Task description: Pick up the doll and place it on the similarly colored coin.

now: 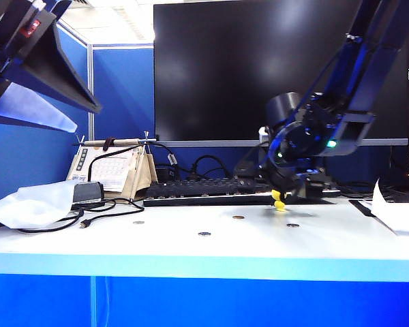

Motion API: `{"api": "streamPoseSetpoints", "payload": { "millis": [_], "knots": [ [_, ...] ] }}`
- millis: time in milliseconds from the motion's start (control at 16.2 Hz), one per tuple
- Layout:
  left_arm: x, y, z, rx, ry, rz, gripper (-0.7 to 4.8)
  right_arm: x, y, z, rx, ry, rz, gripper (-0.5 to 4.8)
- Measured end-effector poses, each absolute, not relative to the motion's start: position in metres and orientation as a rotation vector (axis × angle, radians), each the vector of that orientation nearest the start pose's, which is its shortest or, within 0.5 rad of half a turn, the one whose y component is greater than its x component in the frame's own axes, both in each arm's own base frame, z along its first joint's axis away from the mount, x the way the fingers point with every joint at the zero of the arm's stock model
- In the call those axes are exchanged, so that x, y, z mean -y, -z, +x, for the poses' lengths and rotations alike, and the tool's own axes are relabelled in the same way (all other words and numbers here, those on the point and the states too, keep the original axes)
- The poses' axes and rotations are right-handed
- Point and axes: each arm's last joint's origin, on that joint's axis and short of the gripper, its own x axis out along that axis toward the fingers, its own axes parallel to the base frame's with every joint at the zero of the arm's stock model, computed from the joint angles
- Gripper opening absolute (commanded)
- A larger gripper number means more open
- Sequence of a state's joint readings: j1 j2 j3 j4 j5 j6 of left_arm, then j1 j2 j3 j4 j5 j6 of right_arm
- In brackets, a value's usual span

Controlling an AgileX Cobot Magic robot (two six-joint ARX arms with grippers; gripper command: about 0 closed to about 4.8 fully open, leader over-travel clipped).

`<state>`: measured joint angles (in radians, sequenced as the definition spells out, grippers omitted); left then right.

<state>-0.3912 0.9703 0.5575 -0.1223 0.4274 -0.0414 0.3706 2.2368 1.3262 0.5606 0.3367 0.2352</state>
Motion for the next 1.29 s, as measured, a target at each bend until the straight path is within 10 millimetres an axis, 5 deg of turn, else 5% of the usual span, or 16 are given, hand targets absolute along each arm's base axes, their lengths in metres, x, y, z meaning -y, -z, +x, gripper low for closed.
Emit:
{"api": "streamPoseSetpoints", "payload": {
  "millis": [370,678,985,1109,1293],
  "knots": [
    [0.088,-0.234,0.183,-0.512,0.792,-0.047,2.77,-0.137,-0.118,0.458,-0.393,0.074,0.098,4.73],
    [0.089,-0.236,0.184,-0.494,0.793,-0.047,2.77,-0.134,-0.118,0.459,-0.394,0.070,0.102,2.62],
    [0.089,-0.238,0.185,-0.471,0.791,-0.066,2.77,-0.135,-0.117,0.458,-0.419,0.019,0.132,2.58],
    [0.089,-0.239,0.184,-0.471,0.805,-0.071,2.77,-0.135,-0.117,0.458,-0.419,0.019,0.132,1.87],
    [0.090,-0.239,0.184,-0.472,0.827,-0.076,2.77,-0.135,-0.114,0.457,-0.442,0.020,0.125,1.66]
  ]
}}
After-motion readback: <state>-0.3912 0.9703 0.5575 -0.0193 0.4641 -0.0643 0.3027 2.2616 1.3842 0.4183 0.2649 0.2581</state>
